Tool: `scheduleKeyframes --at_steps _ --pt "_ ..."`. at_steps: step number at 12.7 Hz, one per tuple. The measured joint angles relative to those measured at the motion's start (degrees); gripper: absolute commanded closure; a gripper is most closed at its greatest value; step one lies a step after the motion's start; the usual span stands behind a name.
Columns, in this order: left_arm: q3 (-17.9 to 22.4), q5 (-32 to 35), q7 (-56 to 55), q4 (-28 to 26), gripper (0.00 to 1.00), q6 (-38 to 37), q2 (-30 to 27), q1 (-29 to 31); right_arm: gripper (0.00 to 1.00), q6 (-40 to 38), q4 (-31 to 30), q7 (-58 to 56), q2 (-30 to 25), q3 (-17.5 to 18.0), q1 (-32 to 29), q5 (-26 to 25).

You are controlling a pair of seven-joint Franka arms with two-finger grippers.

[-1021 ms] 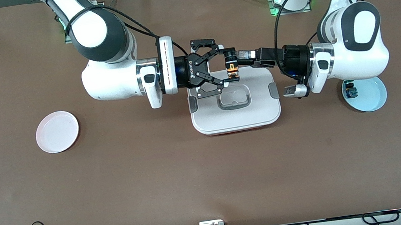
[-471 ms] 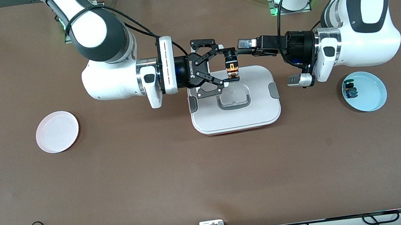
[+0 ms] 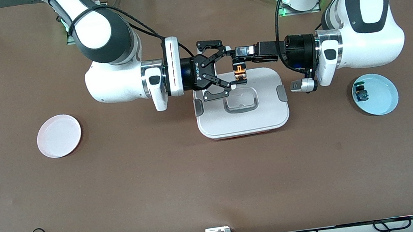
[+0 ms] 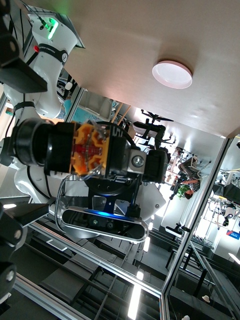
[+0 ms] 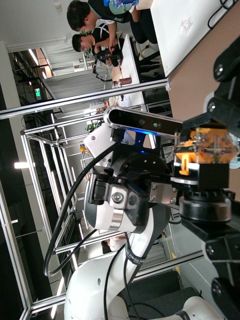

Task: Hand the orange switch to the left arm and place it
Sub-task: 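Close the left gripper on the orange switch held by the right gripper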

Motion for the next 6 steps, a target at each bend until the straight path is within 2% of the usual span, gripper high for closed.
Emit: scheduleKeyframes --at_steps 6 --pt "0.1 0.0 2.0 0.2 0.17 1.8 0.4 0.0 0.96 3.1 -0.1 -0.1 0.0 0.0 1.5 0.0"
